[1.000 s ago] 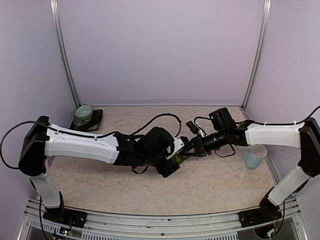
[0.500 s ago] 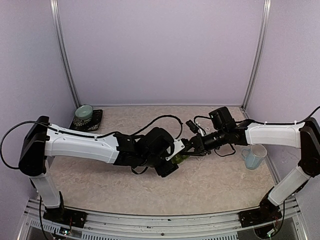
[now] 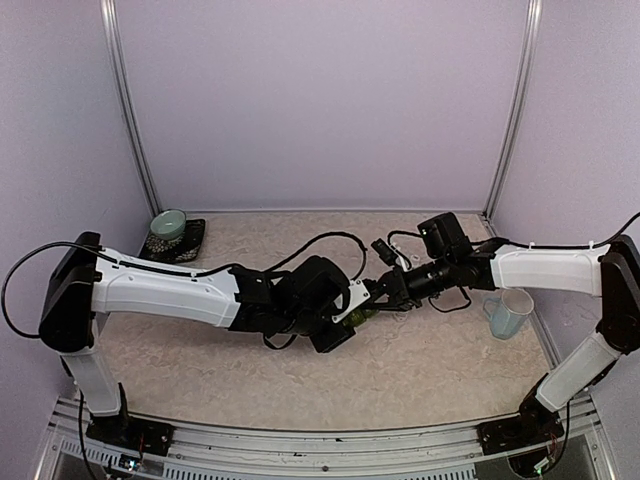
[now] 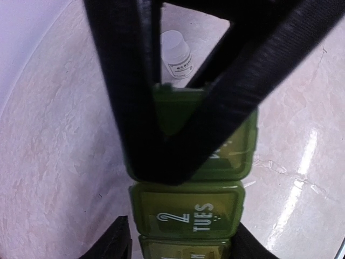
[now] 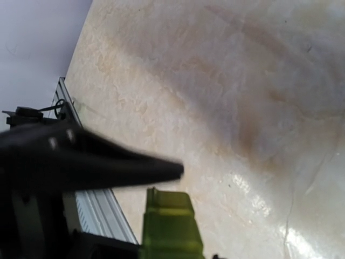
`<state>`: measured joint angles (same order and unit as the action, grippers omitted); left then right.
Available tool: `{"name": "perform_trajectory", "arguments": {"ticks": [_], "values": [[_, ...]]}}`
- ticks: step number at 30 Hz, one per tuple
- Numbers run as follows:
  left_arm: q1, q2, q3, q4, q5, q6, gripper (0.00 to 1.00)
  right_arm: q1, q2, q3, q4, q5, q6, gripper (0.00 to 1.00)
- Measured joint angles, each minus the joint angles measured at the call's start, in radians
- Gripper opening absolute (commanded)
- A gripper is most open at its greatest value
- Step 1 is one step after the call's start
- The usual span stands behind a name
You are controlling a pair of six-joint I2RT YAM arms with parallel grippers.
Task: Sort the pills into containers
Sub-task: Open the lid of the pill container.
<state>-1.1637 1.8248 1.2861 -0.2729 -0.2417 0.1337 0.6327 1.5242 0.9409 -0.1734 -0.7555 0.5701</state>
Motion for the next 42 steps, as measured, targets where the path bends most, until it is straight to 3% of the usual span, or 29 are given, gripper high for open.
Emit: {"name": "perform_trajectory", "arguments": {"ticks": [4, 8, 11, 30, 38, 42], "values": [[-0.003, 0.000, 0.000, -0.001, 0.013, 0.002, 0.32, 0.000, 0.001, 0.001, 0.006, 0.001, 0.000, 0.22], [0.003, 0.000, 0.000, -0.003, 0.033, -0.001, 0.24, -0.001, 0.006, 0.001, 0.006, 0.001, 0.001, 0.22], [0.015, 0.000, 0.000, -0.004, 0.061, -0.002, 0.24, -0.001, 0.010, 0.002, 0.006, 0.005, 0.002, 0.22], [0.079, -0.044, -0.036, 0.002, 0.259, -0.029, 0.43, -0.001, 0.023, 0.012, 0.006, -0.003, 0.031, 0.22], [0.100, -0.096, -0.053, 0.026, 0.346, -0.071, 0.70, -0.006, 0.027, -0.002, -0.005, 0.021, -0.019, 0.22], [0.101, -0.131, -0.053, 0.053, 0.365, -0.082, 0.78, -0.011, 0.031, -0.012, -0.010, 0.027, -0.028, 0.22]]}}
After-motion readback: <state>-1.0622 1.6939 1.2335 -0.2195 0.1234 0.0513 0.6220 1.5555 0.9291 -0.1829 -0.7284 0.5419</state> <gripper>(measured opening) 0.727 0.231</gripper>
